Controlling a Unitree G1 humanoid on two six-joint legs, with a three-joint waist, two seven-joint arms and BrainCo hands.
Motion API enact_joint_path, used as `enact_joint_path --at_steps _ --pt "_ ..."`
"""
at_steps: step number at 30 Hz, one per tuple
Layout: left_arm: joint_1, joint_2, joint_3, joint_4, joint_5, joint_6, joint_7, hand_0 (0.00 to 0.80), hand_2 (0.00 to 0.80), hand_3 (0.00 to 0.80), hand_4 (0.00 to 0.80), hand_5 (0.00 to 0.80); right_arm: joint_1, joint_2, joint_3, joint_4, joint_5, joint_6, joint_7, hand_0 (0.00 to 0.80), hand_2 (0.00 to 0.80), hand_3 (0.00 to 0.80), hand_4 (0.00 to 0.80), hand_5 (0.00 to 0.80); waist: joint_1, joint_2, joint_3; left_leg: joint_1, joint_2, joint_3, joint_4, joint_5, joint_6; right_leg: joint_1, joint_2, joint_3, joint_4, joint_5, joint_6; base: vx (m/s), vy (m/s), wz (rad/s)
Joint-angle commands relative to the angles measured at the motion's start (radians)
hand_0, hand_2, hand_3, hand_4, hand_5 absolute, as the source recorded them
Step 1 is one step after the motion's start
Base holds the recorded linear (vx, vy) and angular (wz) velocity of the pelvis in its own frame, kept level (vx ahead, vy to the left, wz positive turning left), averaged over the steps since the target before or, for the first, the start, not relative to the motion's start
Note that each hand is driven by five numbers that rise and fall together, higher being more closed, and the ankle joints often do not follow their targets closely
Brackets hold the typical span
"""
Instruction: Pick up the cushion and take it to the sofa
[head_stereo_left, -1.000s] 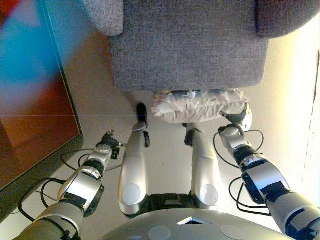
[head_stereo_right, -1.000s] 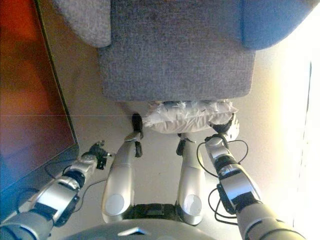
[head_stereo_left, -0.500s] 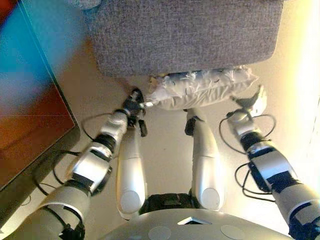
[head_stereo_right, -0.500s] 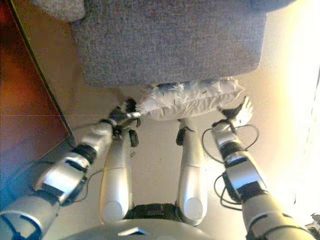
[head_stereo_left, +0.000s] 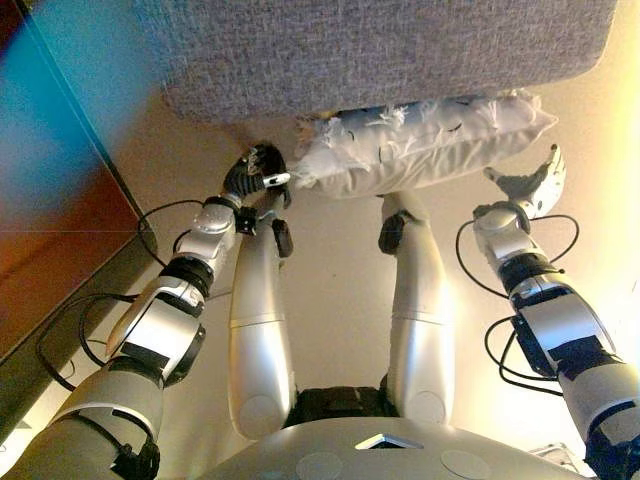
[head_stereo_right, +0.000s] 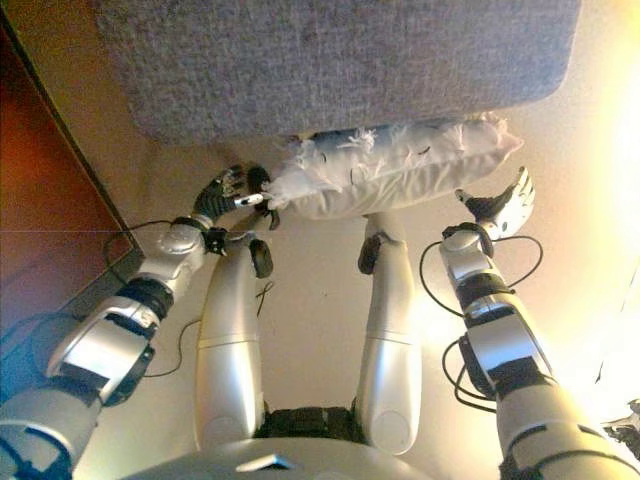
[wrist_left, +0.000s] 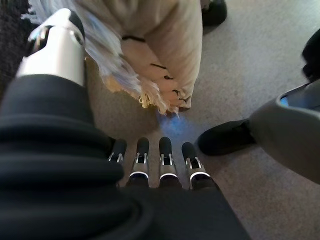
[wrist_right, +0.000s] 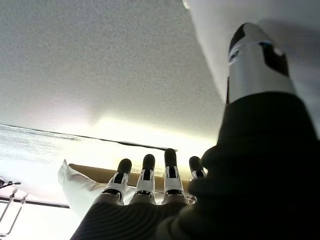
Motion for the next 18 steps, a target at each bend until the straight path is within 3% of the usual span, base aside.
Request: enact_joint_path --at_steps 1,10,11,18 --pt "0.068 -0.025 0.03 -0.065 -0.048 -0.032 0.004 0.0 0.0 0.0 0.0 0.0 0.049 -0.107 -0.024 -0.028 0.007 -0.039 -0.042 0.0 0.0 0.0 0.0 0.0 -0.02 0.115 -0.007 -0.067 -0.018 -0.037 -0.032 0.062 -0.007 -0.044 0.019 0.029 0.151 -0.053 0.049 -0.033 -0.01 0.01" --pt "0.075 0.023 0.03 -0.107 -0.096 -0.058 -0.005 0.0 0.0 0.0 0.0 0.0 0.024 -0.154 -0.015 -0.04 -0.035 -0.094 -0.029 0.0 0.0 0.0 0.0 0.0 -0.018 0.134 -0.007 -0.214 -0.007 -0.03 0.052 0.047 -0.009 -0.195 0.025 0.039 0.265 -0.08 0.049 -0.013 -0.002 -0.01" --pt "0.082 0.029 0.028 -0.117 -0.115 -0.061 -0.01 0.0 0.0 0.0 0.0 0.0 0.028 -0.161 -0.015 -0.042 -0.034 -0.107 -0.023 0.0 0.0 0.0 0.0 0.0 -0.021 0.136 -0.007 -0.22 -0.008 -0.034 0.083 0.012 -0.018 -0.199 0.024 0.046 0.297 -0.114 0.058 0.053 -0.02 -0.01" --pt "0.068 0.074 0.037 -0.194 -0.209 -0.065 -0.109 0.0 0.0 0.0 0.0 0.0 -0.005 -0.212 -0.02 -0.09 -0.036 -0.163 0.002 0.0 0.0 0.0 0.0 0.0 -0.025 0.149 -0.007 -0.318 0.002 -0.023 0.171 -0.017 -0.024 -0.292 0.013 0.057 0.372 -0.142 0.058 0.001 -0.009 0.01"
